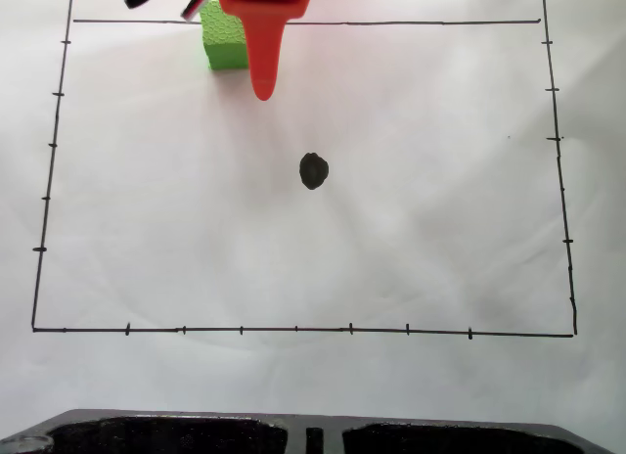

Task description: Grasp the colored block, Place it on the black dot, and then return the arm to the default position.

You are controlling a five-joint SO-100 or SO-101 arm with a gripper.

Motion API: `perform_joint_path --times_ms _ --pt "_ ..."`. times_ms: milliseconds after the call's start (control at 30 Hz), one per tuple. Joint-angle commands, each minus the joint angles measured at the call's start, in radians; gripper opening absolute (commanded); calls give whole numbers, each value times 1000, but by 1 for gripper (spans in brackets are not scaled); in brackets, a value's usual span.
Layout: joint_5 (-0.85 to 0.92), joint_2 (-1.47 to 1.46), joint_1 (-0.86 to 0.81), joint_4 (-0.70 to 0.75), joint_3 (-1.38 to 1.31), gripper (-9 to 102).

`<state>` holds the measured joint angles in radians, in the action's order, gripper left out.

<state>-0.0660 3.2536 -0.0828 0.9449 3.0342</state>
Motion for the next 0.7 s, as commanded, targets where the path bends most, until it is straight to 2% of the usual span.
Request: perform_joint_path --times_ms 0,667 --pt "-6 15 -2 -8 -5 0" --pt "3 15 6 -8 -5 0"
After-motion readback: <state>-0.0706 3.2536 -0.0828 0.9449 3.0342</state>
